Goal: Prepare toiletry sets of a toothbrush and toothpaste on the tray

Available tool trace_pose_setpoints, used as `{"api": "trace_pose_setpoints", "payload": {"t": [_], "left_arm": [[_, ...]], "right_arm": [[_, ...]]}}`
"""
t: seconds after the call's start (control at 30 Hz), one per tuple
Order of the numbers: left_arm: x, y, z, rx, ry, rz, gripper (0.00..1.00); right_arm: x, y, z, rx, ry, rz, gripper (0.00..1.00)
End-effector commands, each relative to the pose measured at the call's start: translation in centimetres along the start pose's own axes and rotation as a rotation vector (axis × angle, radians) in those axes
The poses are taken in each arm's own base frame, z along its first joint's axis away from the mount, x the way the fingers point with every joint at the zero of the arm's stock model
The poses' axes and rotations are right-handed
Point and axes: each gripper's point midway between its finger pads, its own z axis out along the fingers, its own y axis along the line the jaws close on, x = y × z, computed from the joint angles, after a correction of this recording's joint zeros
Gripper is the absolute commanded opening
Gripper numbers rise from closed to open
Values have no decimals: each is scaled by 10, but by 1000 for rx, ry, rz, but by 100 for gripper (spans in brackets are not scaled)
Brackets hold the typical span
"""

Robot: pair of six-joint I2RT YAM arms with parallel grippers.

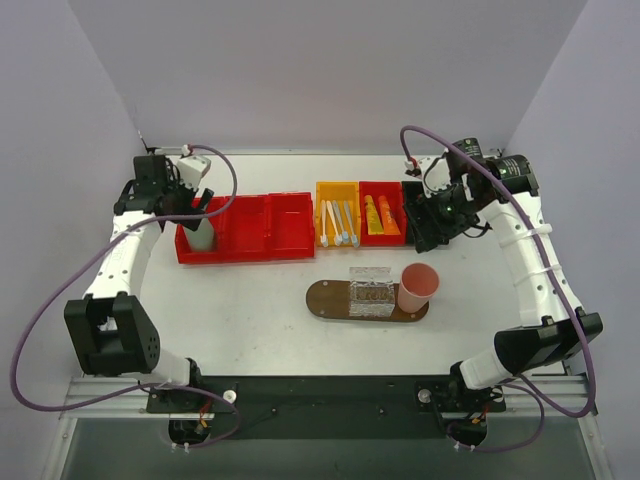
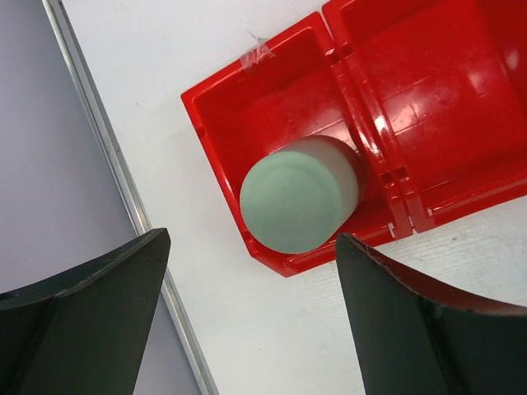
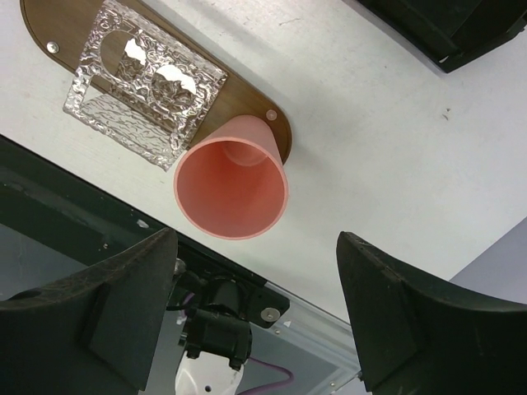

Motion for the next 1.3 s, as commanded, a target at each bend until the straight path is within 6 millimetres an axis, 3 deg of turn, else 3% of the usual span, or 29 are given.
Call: {"api": "trace_pose_setpoints", "payload": {"t": [0.0, 0.57, 1.1, 1.27], "left_arm": [[-2, 19, 10, -31, 25, -3, 93], [8, -5, 35, 167, 72, -135, 93], [35, -15, 65, 192, 135, -150, 93], [37, -18, 69, 213, 142, -152, 82]], "right_arm": [[14, 10, -7, -29, 21, -8, 73], [25, 7, 5, -10, 47, -14, 73], [25, 8, 5, -14, 41, -12, 73], [26, 7, 4, -7, 43, -15, 73]]}}
